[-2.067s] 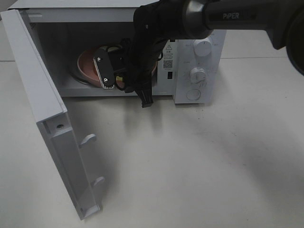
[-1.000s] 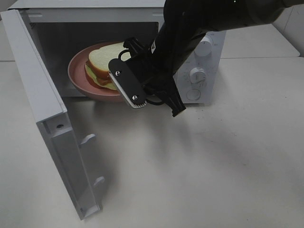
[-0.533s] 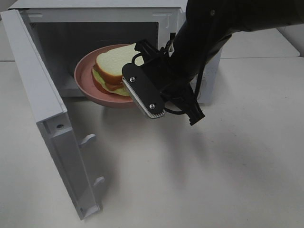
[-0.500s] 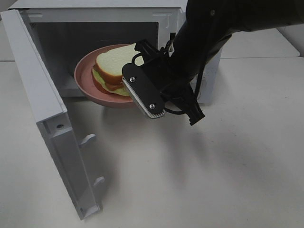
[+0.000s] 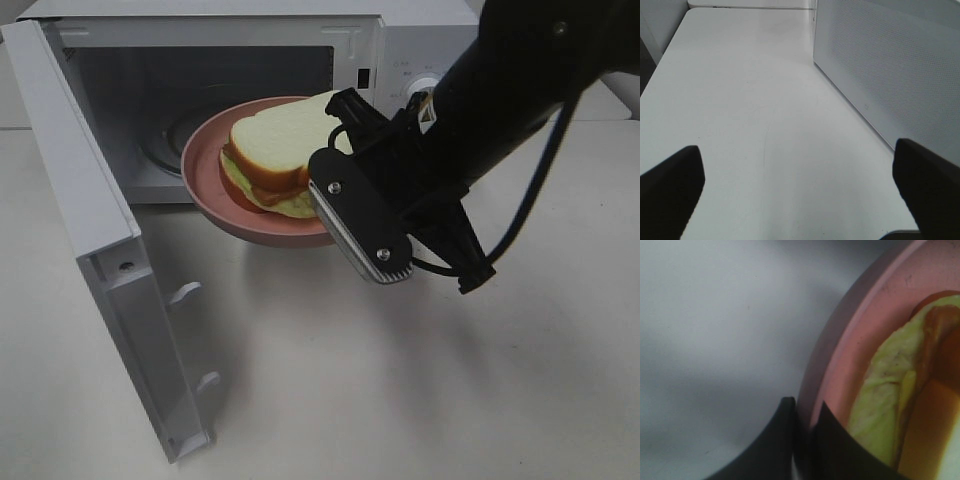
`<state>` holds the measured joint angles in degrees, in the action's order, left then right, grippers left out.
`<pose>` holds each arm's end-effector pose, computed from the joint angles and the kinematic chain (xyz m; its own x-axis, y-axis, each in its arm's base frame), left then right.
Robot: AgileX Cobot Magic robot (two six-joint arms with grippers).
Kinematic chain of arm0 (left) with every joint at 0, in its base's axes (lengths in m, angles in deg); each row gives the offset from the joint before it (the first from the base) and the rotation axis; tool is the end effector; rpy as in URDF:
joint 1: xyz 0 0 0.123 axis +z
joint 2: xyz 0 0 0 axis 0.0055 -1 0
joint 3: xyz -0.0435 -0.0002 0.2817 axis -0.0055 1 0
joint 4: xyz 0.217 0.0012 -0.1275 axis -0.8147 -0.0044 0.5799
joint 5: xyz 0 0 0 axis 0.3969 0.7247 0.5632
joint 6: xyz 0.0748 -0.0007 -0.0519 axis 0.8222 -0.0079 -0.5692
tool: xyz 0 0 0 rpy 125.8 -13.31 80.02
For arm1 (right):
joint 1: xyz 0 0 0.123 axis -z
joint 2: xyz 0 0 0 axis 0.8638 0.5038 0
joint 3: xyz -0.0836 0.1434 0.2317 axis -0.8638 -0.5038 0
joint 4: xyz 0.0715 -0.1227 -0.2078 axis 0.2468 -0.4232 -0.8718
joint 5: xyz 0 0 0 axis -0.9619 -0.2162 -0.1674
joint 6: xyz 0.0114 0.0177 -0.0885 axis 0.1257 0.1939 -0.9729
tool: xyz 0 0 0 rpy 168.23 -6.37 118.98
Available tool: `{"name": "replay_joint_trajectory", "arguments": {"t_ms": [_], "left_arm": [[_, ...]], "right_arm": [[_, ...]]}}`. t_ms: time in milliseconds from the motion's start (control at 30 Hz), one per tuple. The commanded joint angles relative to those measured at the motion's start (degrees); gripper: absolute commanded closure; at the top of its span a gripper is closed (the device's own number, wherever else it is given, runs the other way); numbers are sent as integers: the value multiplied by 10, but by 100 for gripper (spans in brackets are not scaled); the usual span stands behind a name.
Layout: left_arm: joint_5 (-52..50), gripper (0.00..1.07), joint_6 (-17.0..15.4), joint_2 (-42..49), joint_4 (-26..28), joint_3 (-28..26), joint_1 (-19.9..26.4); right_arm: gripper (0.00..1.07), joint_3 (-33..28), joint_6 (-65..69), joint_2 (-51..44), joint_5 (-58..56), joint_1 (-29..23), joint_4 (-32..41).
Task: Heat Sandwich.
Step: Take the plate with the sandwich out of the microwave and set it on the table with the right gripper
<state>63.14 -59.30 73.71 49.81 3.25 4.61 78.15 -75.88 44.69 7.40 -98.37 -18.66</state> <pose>-0.0083 -0.0093 0.2810 -0.4517 -0.0237 -0.8919 0.0045 0.9996 -0.0288 0.2553 0.2052 0.2331 0.6245 -0.7809 -0.0134 -0.6591 -0.5178 -0.5454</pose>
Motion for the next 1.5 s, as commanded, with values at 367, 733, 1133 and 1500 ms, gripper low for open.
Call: {"name": "replay_joint_trajectory", "arguments": {"t_ms": [367, 733, 1133, 1500], "left_arm": [[-7, 9, -2, 9, 2, 1, 2], [-7, 9, -2, 9, 2, 1, 2], [-7, 9, -2, 9, 2, 1, 2], [-7, 9, -2, 9, 2, 1, 2]], "right_arm": [[107, -100, 49, -115, 17, -2, -30], [107, -181, 84, -227, 8, -2, -30], [107, -281, 138, -354, -36, -2, -57], [107, -309, 268, -429, -109, -2, -125]]}}
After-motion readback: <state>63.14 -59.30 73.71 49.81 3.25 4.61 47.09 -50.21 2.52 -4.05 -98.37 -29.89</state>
